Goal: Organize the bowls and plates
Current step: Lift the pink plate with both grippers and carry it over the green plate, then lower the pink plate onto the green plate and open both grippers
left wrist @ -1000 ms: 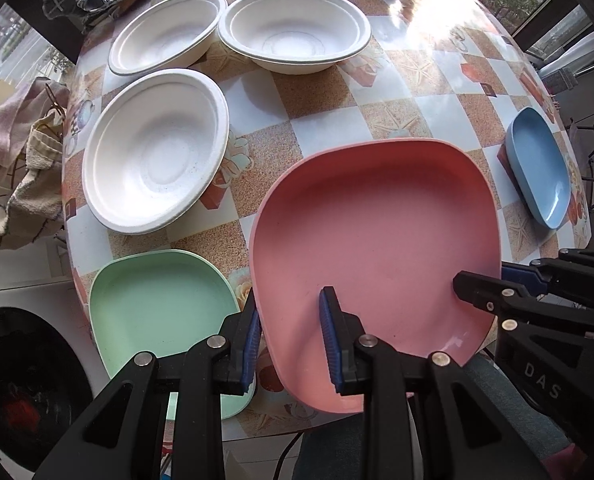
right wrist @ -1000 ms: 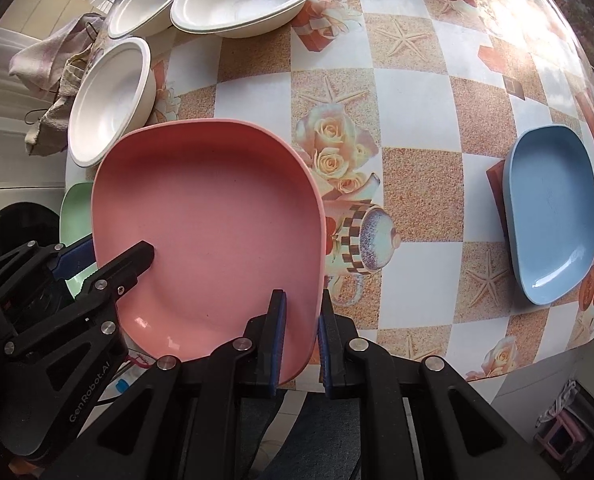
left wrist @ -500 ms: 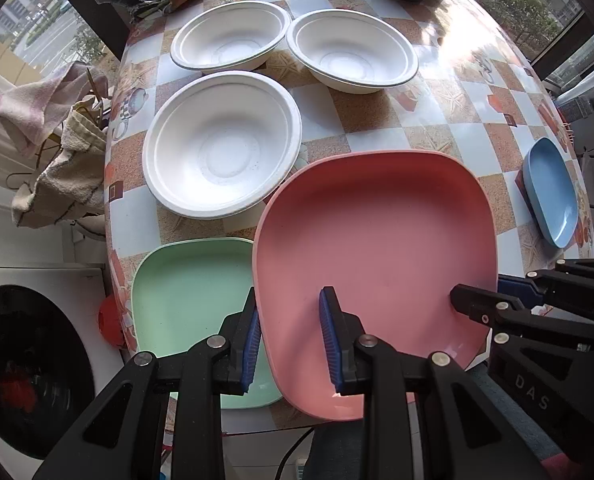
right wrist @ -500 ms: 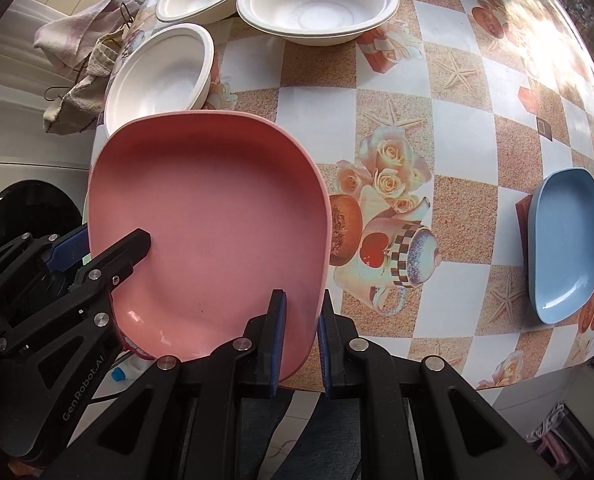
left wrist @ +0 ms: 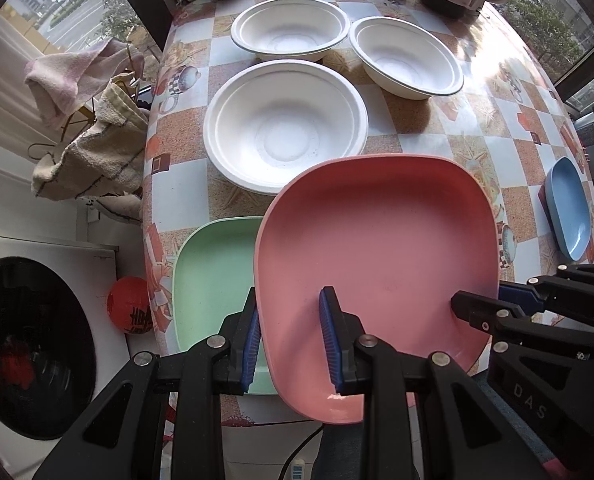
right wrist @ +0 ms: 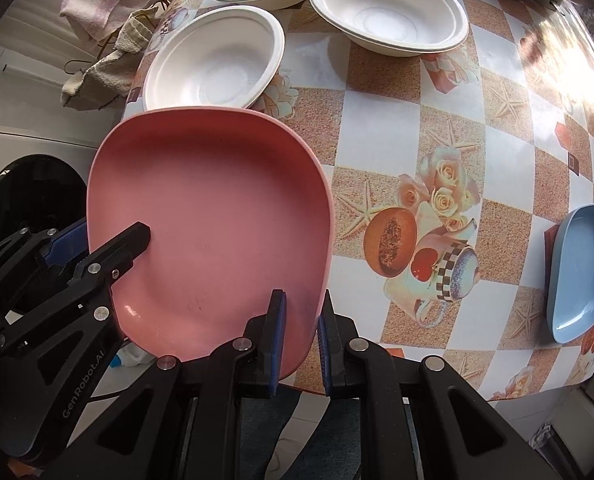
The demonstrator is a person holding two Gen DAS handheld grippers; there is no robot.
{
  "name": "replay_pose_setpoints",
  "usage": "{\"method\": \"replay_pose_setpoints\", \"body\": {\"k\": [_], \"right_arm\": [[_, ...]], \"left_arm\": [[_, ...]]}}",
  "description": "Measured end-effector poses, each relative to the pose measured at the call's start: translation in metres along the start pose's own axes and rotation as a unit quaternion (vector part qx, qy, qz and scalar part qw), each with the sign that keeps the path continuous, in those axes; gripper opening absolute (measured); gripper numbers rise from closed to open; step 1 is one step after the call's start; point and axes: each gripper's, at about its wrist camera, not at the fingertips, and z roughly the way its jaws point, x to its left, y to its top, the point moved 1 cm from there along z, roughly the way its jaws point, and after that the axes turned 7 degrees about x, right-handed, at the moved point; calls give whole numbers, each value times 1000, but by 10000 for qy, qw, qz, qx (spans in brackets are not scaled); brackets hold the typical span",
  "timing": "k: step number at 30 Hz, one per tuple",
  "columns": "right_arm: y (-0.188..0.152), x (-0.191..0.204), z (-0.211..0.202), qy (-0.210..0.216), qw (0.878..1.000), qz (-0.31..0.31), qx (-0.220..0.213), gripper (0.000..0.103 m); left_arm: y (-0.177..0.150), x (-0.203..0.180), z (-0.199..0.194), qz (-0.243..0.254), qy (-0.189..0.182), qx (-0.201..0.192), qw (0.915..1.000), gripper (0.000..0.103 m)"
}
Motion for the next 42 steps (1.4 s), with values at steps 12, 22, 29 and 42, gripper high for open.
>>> {"method": "replay_pose_setpoints", "body": {"k": [12, 22, 29, 42], "right_arm": [[16, 45, 20, -91, 9989, -420, 169, 18], [29, 78, 43, -91, 9967, -685, 421, 18], [39, 93, 59, -57, 9957, -767, 511, 18], [36, 48, 50, 172, 9990, -179, 369, 103]], "left_arm": [[-7, 31, 8, -413, 112, 54, 9991, 31], [-10, 53, 22, -650, 284, 193, 9973, 31], [-10, 63, 29, -819, 390, 232, 9956, 37], [-12, 69, 23, -1038, 86, 109, 9945, 74]]}}
